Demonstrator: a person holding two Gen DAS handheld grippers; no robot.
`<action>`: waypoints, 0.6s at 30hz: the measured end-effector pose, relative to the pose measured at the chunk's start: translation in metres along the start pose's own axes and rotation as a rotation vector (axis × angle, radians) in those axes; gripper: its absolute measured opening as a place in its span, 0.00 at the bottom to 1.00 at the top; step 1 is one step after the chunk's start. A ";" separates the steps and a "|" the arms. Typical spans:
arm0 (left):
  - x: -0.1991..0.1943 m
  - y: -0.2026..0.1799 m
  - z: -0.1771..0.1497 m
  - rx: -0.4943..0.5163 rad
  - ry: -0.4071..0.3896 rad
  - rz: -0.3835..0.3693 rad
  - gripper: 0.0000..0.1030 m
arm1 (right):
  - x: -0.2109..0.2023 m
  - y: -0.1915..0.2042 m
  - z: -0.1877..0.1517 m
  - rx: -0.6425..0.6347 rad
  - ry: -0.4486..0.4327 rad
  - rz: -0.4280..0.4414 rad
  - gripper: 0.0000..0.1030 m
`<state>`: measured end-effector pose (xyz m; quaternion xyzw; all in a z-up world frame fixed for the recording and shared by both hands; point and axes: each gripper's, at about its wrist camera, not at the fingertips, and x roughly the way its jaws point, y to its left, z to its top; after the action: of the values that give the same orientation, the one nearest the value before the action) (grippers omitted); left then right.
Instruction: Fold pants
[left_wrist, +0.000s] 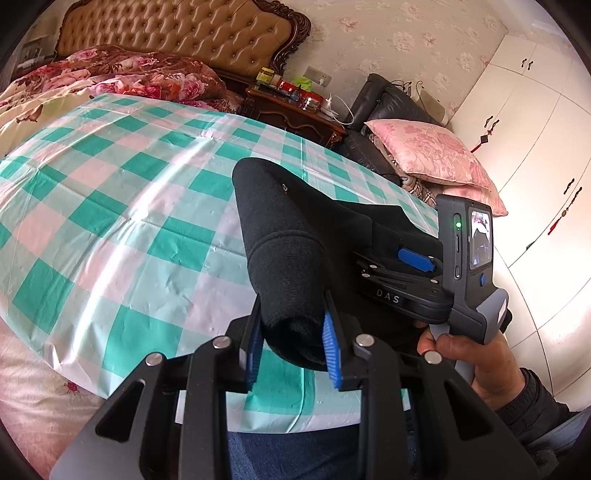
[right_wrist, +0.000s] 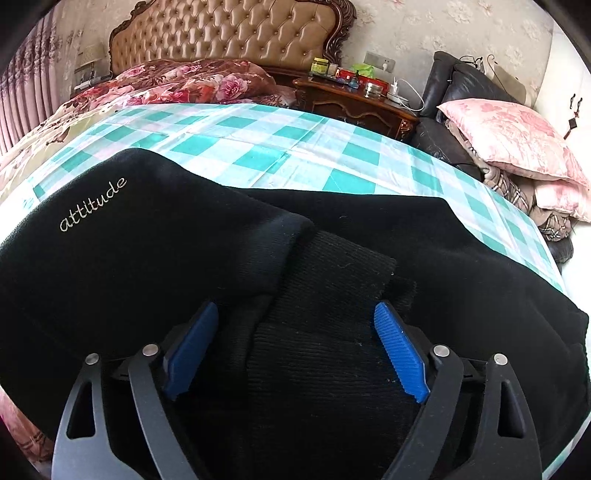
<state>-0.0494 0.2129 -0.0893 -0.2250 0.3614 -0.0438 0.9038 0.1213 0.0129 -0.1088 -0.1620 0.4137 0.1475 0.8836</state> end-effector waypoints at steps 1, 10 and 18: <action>0.000 -0.001 0.000 0.001 -0.001 0.001 0.27 | 0.000 0.000 0.000 0.001 0.001 0.001 0.83; 0.000 -0.002 0.000 0.008 -0.005 0.005 0.27 | -0.001 -0.002 -0.001 -0.003 0.006 0.004 0.84; -0.004 -0.012 0.004 0.053 -0.025 0.036 0.27 | -0.040 -0.011 0.054 -0.010 0.046 0.143 0.84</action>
<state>-0.0487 0.2047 -0.0784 -0.1949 0.3529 -0.0344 0.9145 0.1380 0.0203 -0.0435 -0.1397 0.4437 0.2087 0.8603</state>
